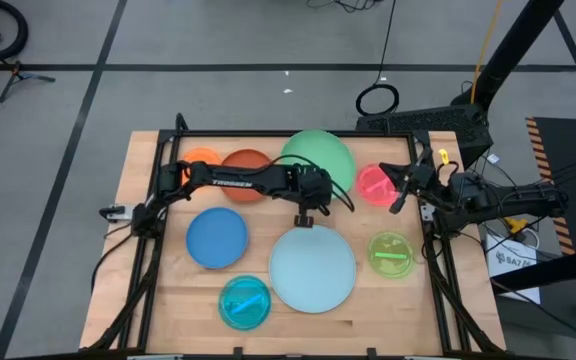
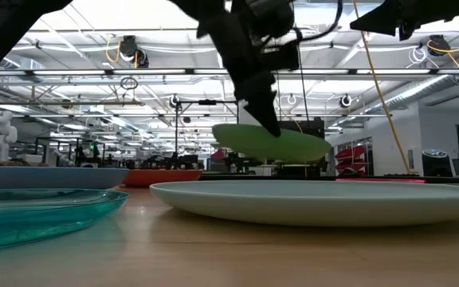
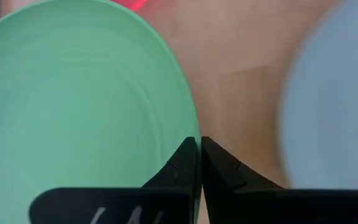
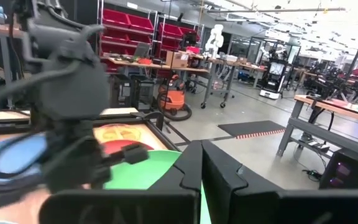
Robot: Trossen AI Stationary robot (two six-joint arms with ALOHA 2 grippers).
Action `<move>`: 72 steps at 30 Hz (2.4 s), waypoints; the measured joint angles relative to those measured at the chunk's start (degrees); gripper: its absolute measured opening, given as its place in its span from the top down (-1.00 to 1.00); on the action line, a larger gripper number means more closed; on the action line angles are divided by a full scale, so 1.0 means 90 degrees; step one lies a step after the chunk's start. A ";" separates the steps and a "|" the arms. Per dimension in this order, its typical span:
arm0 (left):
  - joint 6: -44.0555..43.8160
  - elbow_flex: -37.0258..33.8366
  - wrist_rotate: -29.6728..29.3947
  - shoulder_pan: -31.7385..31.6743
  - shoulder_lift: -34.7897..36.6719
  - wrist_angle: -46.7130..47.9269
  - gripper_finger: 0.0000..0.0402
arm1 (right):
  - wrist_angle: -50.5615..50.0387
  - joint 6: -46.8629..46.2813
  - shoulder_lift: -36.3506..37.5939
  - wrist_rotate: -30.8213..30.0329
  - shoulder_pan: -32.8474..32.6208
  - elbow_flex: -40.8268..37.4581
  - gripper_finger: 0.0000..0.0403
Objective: Stack plastic plates
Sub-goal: Stack the green plate on the light blue plate
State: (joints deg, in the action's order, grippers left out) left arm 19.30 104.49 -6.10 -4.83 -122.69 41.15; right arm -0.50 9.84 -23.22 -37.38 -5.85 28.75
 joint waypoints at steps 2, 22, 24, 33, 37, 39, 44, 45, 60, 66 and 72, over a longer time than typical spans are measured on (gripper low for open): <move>-0.0149 0.0196 0.0152 0.0145 0.0000 0.0371 0.95 | -0.0012 -0.0036 0.0042 0.0010 -0.0003 0.0000 1.00; -0.1480 0.0286 0.0193 0.2319 0.0947 0.0584 0.95 | -0.0129 -0.0219 0.0136 0.0024 -0.0005 -0.0002 1.00; -0.1642 0.0216 0.0193 0.2506 0.0950 0.0445 0.95 | -0.0156 -0.0277 0.0136 0.0078 -0.0005 -0.0002 1.00; -0.2166 0.0061 0.0006 0.3054 0.0950 0.0278 0.95 | -0.0157 -0.0378 0.0136 0.0629 -0.0005 0.0000 1.00; -0.2308 -0.0184 -0.0060 0.3157 0.0950 0.0146 0.95 | -0.0215 -0.0502 0.0136 0.1135 -0.0005 0.0000 1.00; -0.2333 -0.0365 -0.0047 0.3173 0.0950 -0.0161 0.95 | -0.0266 -0.0571 0.0136 0.1446 -0.0005 -0.0002 1.00; -0.2331 -0.0761 0.0158 0.3173 0.0947 -0.0900 0.95 | -0.0429 -0.0725 0.0136 0.2146 -0.0015 -0.0002 1.00; -0.2342 -0.0859 0.0165 0.3173 0.0947 -0.1065 0.95 | -0.0455 -0.0749 0.0136 0.2263 -0.0015 -0.0002 1.00; -0.3013 -0.1528 0.0448 0.3263 0.0947 -0.2109 0.95 | -0.0594 -0.0948 0.0131 0.2384 -0.0017 -0.0002 1.00; -0.3377 -0.1528 0.0477 0.3256 0.0947 -0.1903 0.95 | -0.0545 -0.0917 0.0131 0.2385 -0.0017 -0.0002 1.00; -0.3402 -0.1528 0.0573 0.3232 0.0947 -0.1873 0.95 | -0.0548 -0.0911 0.0131 0.2384 -0.0017 -0.0002 1.00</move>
State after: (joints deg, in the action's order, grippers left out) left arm -11.32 90.74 -0.94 24.26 -114.17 24.30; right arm -5.43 1.63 -22.04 -15.92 -6.00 28.73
